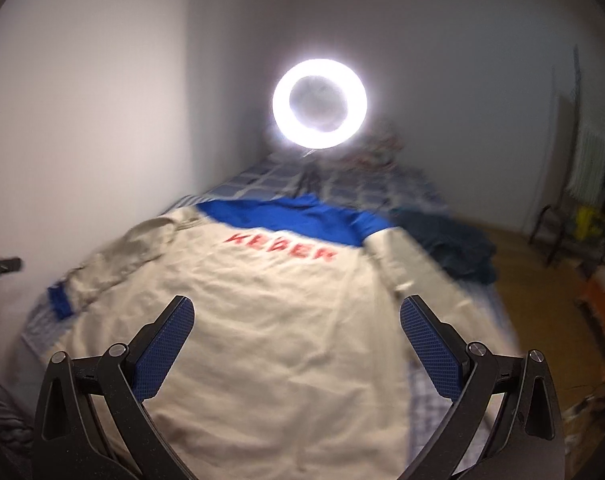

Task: Fold large clothes
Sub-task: 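Move the left tool to the blue cuff of the sleeve nearest it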

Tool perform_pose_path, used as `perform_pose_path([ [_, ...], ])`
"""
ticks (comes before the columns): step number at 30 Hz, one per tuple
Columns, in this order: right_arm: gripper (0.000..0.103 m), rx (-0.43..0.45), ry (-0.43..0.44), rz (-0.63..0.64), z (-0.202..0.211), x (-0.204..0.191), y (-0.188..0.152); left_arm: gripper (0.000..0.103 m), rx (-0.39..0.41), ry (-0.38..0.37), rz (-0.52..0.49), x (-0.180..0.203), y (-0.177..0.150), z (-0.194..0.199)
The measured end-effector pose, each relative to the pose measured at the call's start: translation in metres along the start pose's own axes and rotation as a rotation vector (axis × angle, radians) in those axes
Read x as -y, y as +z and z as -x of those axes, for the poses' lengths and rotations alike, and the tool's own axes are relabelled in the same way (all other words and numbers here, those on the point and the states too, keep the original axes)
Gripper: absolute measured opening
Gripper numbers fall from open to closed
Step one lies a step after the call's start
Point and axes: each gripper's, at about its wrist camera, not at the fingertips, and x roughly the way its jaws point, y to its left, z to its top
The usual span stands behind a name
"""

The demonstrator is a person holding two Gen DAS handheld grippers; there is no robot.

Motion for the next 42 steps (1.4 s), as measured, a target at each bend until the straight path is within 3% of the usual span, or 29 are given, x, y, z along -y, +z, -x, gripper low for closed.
perform_pose_path([
  [2,0.102,-0.045,0.078,-0.009,-0.011,-0.005,-0.003,0.061,-0.046,-0.004,0.054,-0.015,-0.006,-0.012],
  [6,0.102,-0.126,0.170,0.007,-0.034,-0.019,-0.002,0.061,-0.098,-0.021,0.148,-0.035,-0.014,-0.035],
  [8,0.095,-0.151,0.188,0.023,-0.043,-0.027,0.000,0.061,-0.096,-0.033,0.202,-0.040,-0.013,-0.046],
  [11,0.095,-0.160,0.218,0.033,-0.047,-0.036,0.000,0.061,-0.066,-0.023,0.308,-0.050,-0.015,-0.068],
  [15,0.094,-0.159,0.242,0.059,-0.047,-0.046,0.000,0.061,-0.103,-0.020,0.454,-0.069,-0.024,-0.109],
  [20,0.094,-0.153,0.245,0.079,-0.046,-0.050,0.000,0.061,-0.130,0.018,0.511,-0.090,-0.030,-0.137],
  [29,0.095,-0.163,0.255,0.059,-0.049,-0.047,0.000,0.060,-0.075,0.075,0.451,-0.091,-0.013,-0.158],
  [30,0.095,-0.164,0.256,0.062,-0.049,-0.047,0.000,0.056,-0.069,0.095,0.421,-0.086,-0.010,-0.160],
  [32,0.095,-0.167,0.258,0.069,-0.049,-0.049,-0.001,0.023,-0.066,0.138,0.338,-0.075,-0.003,-0.165],
  [34,0.095,-0.172,0.256,0.077,-0.050,-0.050,-0.002,0.004,-0.046,0.187,0.263,-0.064,0.002,-0.166],
  [38,0.094,-0.192,0.253,0.077,-0.052,-0.050,-0.004,0.001,0.037,0.229,0.143,-0.042,0.010,-0.152],
  [42,0.091,-0.233,0.265,0.048,-0.060,-0.045,-0.004,0.000,0.117,0.291,-0.095,-0.001,0.021,-0.126],
])
